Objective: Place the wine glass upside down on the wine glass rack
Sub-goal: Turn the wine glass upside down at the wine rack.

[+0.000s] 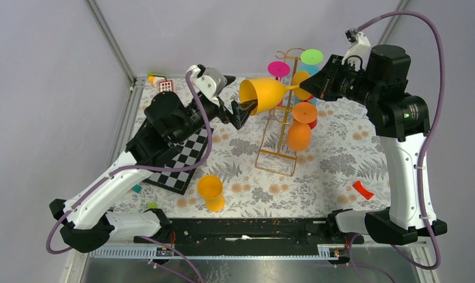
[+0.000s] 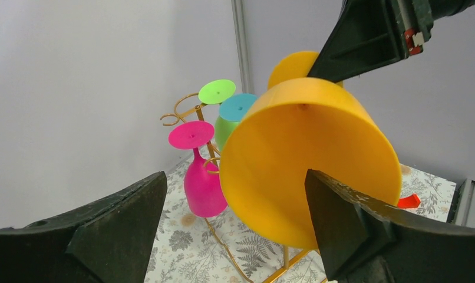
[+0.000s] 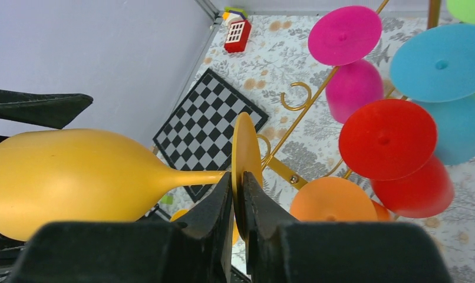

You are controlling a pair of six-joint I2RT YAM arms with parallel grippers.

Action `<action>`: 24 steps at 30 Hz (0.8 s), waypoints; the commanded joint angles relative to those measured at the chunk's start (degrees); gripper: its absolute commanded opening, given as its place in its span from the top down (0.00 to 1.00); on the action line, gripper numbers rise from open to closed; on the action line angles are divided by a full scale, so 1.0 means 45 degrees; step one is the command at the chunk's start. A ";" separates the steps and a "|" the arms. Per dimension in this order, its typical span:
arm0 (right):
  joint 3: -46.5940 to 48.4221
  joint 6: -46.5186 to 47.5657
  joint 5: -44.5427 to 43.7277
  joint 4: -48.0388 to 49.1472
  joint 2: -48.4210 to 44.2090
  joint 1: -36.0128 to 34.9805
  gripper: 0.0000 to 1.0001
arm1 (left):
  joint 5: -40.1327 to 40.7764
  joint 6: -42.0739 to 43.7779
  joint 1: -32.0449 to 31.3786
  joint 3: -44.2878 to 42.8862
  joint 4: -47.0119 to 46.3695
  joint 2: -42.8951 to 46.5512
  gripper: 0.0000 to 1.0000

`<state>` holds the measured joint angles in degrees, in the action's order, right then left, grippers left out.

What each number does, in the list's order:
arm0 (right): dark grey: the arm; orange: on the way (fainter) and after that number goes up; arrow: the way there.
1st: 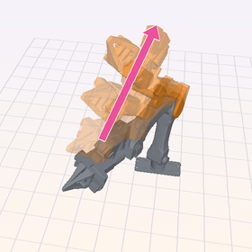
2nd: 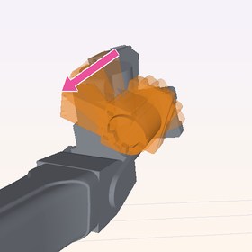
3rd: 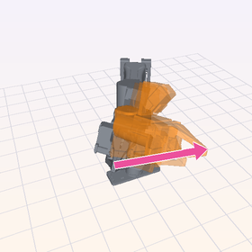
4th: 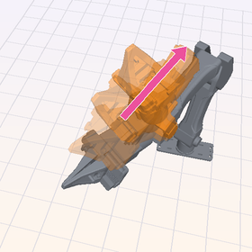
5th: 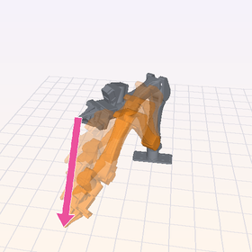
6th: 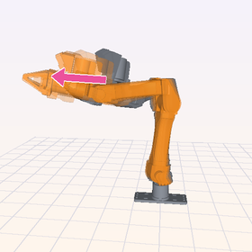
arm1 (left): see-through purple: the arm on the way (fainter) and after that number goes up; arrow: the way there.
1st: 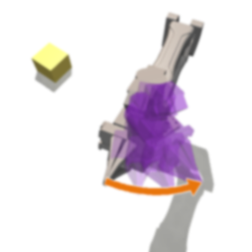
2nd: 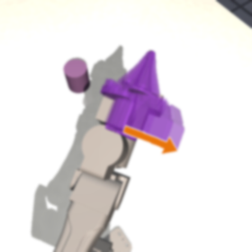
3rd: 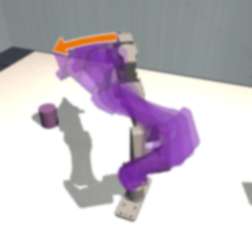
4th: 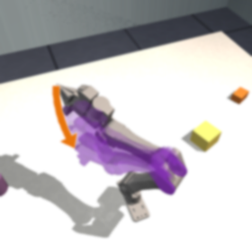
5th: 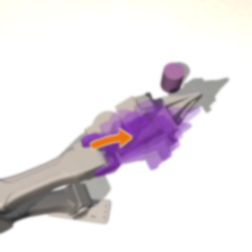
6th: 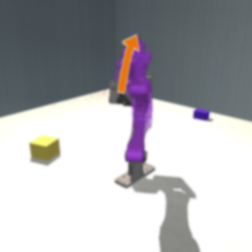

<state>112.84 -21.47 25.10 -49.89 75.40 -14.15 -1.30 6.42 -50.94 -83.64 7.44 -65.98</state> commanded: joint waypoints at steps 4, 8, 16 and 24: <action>0.0832 0.0849 -0.1750 0.1029 -0.0377 -0.0029 1.00 | -0.0311 -0.0795 0.0001 0.0788 0.0052 0.0662 0.04; 0.0983 0.1456 -0.2646 0.1515 -0.0583 -0.0023 1.00 | -0.0317 -0.1147 0.0042 0.1290 0.0393 0.1059 0.04; 0.1287 0.2667 -0.3448 0.1756 -0.0602 -0.0022 1.00 | 0.0172 -0.2235 0.0444 0.1997 0.1399 0.1494 0.04; 0.0058 0.3272 -0.2621 0.3274 -0.1092 -0.0029 1.00 | 0.1271 -0.4041 0.1668 0.2165 0.2045 0.1204 0.04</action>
<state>115.52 -9.43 11.60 -42.68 72.42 -14.15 0.73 -6.02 -45.91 -73.69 16.75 -60.38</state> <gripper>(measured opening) 0.100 0.960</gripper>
